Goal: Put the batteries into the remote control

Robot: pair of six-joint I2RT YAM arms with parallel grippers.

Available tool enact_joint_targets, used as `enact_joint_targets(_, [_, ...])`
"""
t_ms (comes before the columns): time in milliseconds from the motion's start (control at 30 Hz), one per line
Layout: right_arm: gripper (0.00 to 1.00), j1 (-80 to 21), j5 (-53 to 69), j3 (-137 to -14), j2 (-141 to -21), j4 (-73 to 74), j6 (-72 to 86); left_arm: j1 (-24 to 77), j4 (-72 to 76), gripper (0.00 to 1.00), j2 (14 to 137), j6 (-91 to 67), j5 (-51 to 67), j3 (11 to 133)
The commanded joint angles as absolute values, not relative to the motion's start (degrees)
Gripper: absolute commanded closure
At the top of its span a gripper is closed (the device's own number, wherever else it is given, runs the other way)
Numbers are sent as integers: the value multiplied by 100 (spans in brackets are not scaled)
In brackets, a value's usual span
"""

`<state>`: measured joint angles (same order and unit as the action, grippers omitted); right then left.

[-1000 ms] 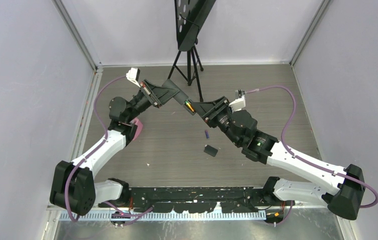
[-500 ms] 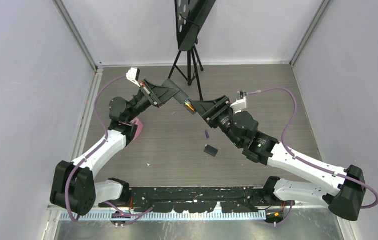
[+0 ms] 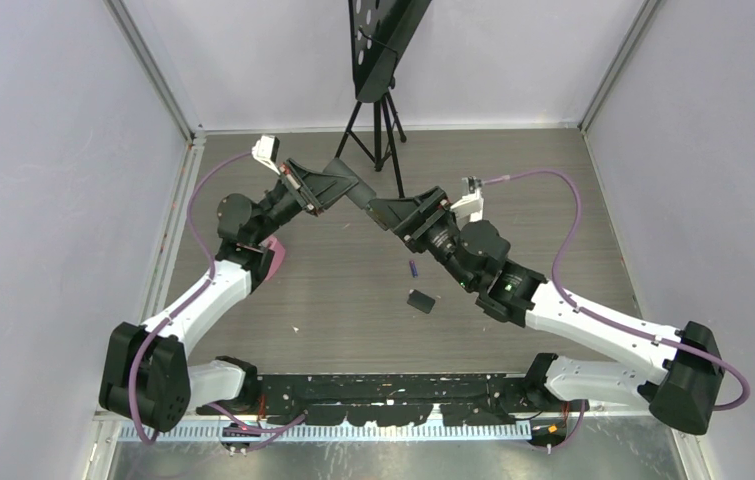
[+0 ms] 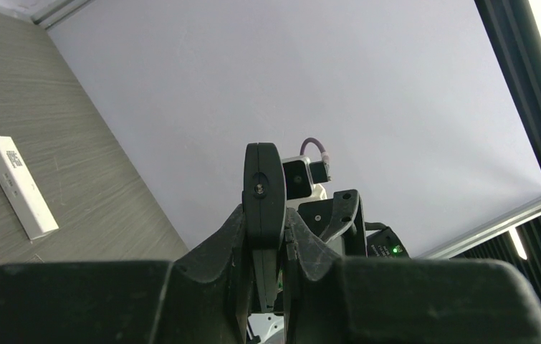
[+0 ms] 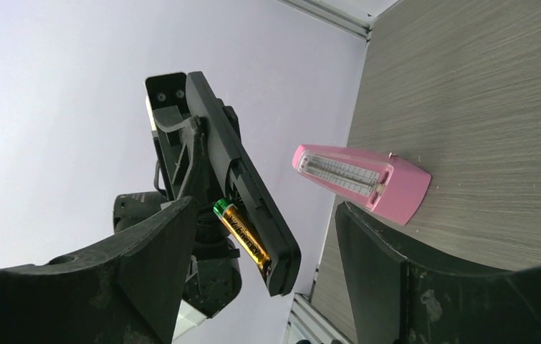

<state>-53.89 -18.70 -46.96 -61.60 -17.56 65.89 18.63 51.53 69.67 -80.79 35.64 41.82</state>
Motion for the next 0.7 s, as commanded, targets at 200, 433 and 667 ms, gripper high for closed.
enact_joint_targets(200, [24, -5388, -1497, -5121, -6491, -2246, 6177, 1846, 4806, 100, 6649, -7964, 3832, 4379])
enact_joint_targets(433, [26, -5388, -1476, -5177, -6557, -2259, 6118, 1846, 4735, 100, 6670, -7965, 3902, 4385])
enact_joint_targets(667, [31, -5388, -1395, -5177, -6607, -2309, 6049, 1851, 4630, 100, 6648, -7969, 3896, 4445])
